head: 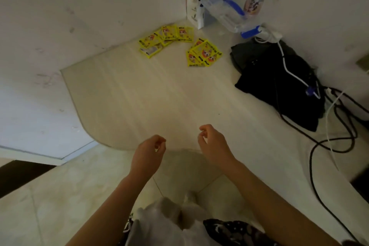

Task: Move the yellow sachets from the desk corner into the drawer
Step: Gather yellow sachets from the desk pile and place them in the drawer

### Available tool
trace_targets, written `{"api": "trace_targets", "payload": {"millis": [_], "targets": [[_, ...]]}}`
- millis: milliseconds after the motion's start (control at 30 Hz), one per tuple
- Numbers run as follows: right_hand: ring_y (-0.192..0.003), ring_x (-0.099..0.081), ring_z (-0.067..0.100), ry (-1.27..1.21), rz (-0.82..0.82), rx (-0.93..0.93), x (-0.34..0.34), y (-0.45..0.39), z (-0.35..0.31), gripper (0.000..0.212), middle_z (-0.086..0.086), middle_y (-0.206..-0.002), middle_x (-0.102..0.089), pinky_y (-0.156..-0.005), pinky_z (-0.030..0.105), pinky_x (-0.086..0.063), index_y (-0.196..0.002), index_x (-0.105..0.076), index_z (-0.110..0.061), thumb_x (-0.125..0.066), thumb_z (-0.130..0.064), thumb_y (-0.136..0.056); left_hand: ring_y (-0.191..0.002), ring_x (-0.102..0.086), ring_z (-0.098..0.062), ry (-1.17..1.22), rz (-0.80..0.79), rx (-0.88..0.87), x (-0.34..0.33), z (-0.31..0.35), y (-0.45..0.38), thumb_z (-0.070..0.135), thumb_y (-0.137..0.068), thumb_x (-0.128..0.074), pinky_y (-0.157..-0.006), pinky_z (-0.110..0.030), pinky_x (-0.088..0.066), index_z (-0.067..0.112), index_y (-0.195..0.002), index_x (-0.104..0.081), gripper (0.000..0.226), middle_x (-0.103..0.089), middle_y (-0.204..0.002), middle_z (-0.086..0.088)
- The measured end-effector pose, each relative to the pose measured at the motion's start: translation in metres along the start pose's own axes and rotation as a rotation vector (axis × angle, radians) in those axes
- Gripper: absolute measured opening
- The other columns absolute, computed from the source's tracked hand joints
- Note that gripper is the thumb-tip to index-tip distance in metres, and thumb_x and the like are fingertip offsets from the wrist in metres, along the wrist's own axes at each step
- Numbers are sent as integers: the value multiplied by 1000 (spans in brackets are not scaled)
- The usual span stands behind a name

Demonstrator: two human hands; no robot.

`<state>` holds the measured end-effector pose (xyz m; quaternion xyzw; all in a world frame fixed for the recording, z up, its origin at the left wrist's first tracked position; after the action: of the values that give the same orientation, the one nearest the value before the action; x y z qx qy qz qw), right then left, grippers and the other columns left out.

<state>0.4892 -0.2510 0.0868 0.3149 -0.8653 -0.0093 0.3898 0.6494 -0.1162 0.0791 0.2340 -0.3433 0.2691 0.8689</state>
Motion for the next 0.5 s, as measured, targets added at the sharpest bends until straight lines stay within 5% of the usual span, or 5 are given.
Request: {"api": "trace_targets", "payload": {"millis": [500], "targets": [[-112,-55,19,61,6,-113,34,-185,-39,31,7,-118,-59,-85,23,-38,-125,-52,-11,-49,-22,-96,-91,-63,-18,-93,-91,-63,59,6,-234,21,-92,-56,-81,-33,-51,18,-103,-67,15,-68,-94,0]]}}
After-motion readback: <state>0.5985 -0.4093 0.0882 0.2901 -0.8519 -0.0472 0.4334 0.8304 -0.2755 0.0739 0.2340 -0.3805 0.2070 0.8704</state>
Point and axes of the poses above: each hand's wrist, its own y-axis away from the middle knuckle, its own x-axis out of the back of the hand, z = x × y, the point moved 7 cm from there along -y, towards the middle knuckle
